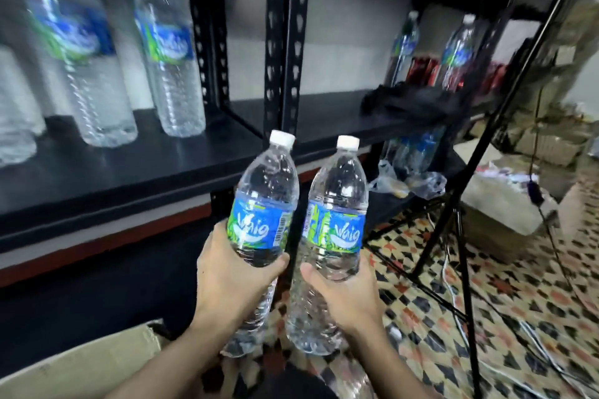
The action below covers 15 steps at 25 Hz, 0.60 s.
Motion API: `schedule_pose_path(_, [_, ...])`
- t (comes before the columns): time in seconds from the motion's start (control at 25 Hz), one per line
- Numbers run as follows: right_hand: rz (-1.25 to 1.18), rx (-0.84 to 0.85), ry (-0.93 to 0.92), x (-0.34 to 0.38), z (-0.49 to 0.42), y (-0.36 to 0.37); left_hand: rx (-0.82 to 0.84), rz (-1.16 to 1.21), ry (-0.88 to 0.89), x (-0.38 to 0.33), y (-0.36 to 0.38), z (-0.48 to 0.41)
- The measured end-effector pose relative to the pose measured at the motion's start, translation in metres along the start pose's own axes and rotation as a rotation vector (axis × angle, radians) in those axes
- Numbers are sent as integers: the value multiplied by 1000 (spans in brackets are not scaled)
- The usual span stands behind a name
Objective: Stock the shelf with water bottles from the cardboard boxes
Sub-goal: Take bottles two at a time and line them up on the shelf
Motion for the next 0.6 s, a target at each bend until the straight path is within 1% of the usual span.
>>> schedule_pose_path(0.16, [-41, 20, -235, 96, 5, 22, -228, 78, 44, -48, -72, -25])
schedule_pose_path(0.28, [-68, 100, -356, 152, 9, 59, -359, 96, 62, -72, -122, -41])
schedule_pose_path(0.4, [-95, 180, -431, 191, 13, 98, -458, 84, 83, -84, -161, -57])
schedule_pose_path(0.52, [-96, 241, -448, 215, 10, 130, -547, 68, 65, -84, -190, -71])
schedule_pose_path(0.6, [-97, 267, -458, 228, 6, 145, -575, 64, 60, -83, -201, -81])
Point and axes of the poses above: each hand's wrist, its own z-axis away from the middle knuckle, its own y-axis out of the palm, x = y × z, the point moved 8 cm from there along -z, towards the middle knuckle, and after that the axes turned 4 degrees about y, right-handed, at the moved point
